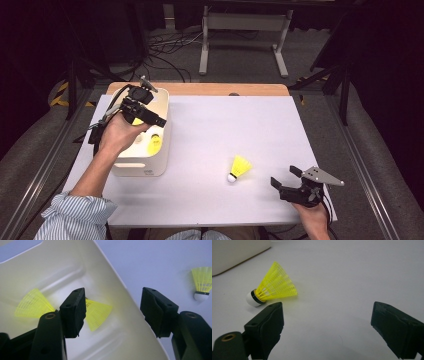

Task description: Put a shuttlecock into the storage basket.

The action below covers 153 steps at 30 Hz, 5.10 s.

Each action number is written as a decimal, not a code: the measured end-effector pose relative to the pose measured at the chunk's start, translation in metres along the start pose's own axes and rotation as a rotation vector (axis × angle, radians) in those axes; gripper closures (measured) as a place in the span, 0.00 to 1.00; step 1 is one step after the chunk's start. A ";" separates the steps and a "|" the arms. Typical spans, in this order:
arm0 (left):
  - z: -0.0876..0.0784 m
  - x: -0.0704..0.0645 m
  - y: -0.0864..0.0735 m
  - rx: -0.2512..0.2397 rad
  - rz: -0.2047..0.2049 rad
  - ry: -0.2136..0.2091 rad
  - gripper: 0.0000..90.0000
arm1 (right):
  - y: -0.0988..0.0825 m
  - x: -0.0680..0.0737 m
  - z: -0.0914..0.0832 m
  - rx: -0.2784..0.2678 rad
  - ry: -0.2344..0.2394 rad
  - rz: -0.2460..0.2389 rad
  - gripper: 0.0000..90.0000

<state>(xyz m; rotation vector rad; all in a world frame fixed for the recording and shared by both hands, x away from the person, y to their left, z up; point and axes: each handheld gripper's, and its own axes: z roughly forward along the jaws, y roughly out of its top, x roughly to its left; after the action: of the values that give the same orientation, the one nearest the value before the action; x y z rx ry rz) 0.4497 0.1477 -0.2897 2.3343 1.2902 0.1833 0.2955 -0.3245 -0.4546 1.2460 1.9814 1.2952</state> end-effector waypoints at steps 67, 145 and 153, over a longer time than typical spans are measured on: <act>0.030 -0.062 0.024 0.007 0.154 -0.058 0.40 | 0.000 0.000 -0.001 -0.002 0.005 0.004 0.13; 0.068 -0.083 0.007 0.041 0.184 -0.092 0.35 | 0.001 0.003 0.004 0.018 0.008 -0.009 0.14; 0.070 -0.089 0.006 0.048 0.194 -0.091 0.35 | 0.009 0.013 0.009 0.033 0.037 -0.057 0.14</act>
<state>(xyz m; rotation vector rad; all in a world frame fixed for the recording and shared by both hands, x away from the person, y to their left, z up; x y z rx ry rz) 0.4286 0.0479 -0.3396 2.4779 1.0355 0.1075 0.2999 -0.3080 -0.4499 1.1800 2.0562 1.2715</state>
